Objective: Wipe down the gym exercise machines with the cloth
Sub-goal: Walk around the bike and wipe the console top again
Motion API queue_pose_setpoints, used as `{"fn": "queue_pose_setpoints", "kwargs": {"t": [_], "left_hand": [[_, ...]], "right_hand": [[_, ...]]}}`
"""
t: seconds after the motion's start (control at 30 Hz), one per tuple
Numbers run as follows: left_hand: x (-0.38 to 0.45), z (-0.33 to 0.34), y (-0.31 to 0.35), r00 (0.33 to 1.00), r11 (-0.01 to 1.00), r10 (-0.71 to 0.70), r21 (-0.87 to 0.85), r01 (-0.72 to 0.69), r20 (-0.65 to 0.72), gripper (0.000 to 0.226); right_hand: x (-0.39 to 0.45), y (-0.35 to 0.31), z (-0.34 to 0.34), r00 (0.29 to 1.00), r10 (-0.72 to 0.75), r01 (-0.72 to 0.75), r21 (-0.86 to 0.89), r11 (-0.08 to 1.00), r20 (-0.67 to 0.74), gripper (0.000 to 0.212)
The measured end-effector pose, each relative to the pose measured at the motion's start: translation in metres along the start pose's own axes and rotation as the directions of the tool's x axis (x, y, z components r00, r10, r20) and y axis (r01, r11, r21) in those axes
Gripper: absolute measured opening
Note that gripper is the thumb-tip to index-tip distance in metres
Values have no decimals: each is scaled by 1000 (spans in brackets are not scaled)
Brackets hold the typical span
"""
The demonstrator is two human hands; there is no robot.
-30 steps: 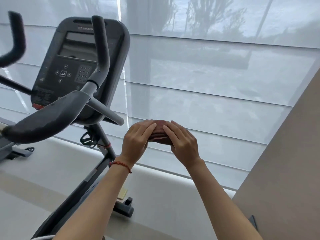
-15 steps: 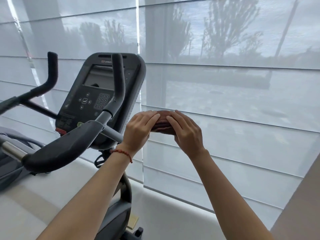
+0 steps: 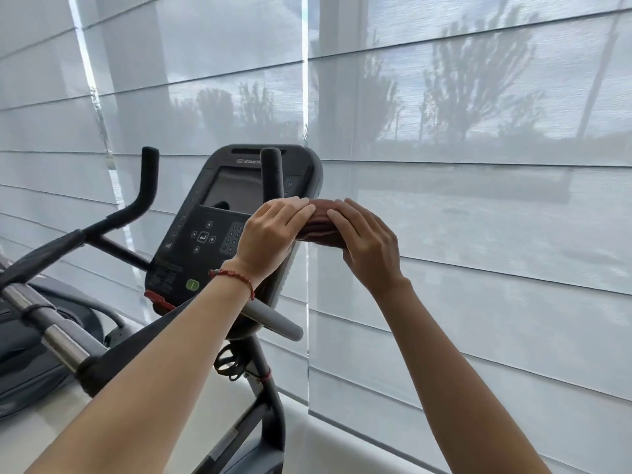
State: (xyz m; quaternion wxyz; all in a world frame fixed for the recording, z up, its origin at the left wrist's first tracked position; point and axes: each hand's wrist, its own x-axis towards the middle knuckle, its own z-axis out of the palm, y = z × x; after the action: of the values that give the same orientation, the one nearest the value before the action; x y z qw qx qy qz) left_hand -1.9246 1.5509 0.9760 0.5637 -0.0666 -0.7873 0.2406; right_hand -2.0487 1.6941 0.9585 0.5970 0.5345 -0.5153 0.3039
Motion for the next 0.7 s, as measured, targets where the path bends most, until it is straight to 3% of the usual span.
{"fn": "queue_pose_setpoints", "kwargs": {"t": [0.3,0.5,0.7], "left_hand": [[18,-3,-67,994,989,109,102,-108,-2,30],[27,4,-91,989,979,131,167,-119,-65,31],[34,15,-110,984,960,157,246,-132,-83,33]], "right_hand": [[49,0,48,993,-26,25,-4,1000,-111,43],[64,11,82,985,-45,45,-5,999,-168,24],[76,21,107,977,-52,62,44,997,-205,39]]}}
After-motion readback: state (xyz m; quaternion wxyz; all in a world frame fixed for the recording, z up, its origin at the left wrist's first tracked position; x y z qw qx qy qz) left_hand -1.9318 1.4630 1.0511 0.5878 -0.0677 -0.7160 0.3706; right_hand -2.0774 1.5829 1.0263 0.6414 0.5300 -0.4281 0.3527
